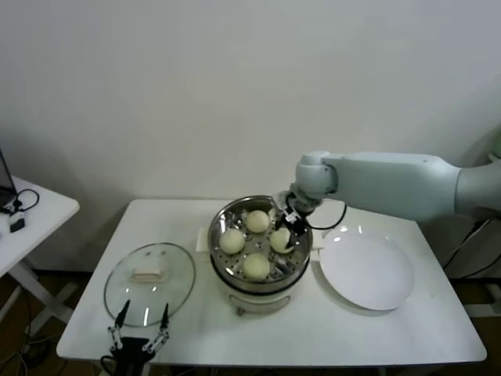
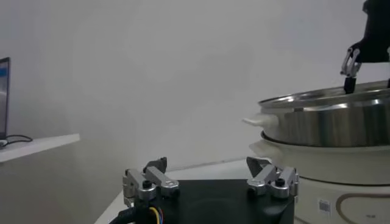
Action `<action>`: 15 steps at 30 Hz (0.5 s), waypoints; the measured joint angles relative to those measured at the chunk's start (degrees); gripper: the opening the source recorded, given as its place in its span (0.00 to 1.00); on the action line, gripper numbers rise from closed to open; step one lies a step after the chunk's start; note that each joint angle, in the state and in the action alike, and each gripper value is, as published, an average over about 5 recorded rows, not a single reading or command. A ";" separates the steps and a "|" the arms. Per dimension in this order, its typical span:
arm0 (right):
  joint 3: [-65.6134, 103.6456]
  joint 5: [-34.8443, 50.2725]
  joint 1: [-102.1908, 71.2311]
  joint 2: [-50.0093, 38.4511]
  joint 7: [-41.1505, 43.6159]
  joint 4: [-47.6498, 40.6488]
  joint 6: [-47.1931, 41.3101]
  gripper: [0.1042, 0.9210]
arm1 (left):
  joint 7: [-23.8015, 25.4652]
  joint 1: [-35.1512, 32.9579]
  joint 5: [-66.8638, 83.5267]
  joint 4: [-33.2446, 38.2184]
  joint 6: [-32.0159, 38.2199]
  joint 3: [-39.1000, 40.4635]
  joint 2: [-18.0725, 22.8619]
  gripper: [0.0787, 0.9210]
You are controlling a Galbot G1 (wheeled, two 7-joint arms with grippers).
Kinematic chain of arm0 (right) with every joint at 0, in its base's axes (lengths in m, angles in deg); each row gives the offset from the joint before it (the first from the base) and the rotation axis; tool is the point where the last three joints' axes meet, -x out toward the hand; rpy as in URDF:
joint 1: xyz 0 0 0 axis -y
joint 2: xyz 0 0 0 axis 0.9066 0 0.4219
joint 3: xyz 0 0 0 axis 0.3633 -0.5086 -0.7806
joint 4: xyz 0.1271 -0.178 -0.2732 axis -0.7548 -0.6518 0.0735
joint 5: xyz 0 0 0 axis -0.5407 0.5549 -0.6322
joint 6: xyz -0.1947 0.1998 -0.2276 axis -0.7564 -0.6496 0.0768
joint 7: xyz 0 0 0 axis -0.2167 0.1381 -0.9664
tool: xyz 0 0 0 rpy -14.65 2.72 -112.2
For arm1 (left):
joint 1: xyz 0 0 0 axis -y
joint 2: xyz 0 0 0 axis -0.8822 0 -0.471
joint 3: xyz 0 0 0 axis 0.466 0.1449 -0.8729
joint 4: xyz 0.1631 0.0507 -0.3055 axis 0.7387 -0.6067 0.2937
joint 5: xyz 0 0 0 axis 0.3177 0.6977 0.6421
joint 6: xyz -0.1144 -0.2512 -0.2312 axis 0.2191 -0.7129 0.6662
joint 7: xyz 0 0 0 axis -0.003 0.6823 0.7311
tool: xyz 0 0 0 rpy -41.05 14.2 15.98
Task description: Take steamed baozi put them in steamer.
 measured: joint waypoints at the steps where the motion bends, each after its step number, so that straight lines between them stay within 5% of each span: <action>1: 0.15 0.03 -0.12 -0.06 -0.08 -0.04 0.01 0.67 | 0.00 -0.04 0.01 0.04 -0.01 0.00 0.00 0.88; 7: 0.44 1.35 1.04 -1.70 -0.04 0.76 0.45 0.85 | 0.00 -0.43 0.09 0.65 -0.20 -0.06 0.00 0.88; 15: 1.83 5.30 5.69 -7.76 -1.20 4.16 -0.06 0.88 | 0.01 -0.75 0.15 1.53 -0.55 0.03 0.00 0.88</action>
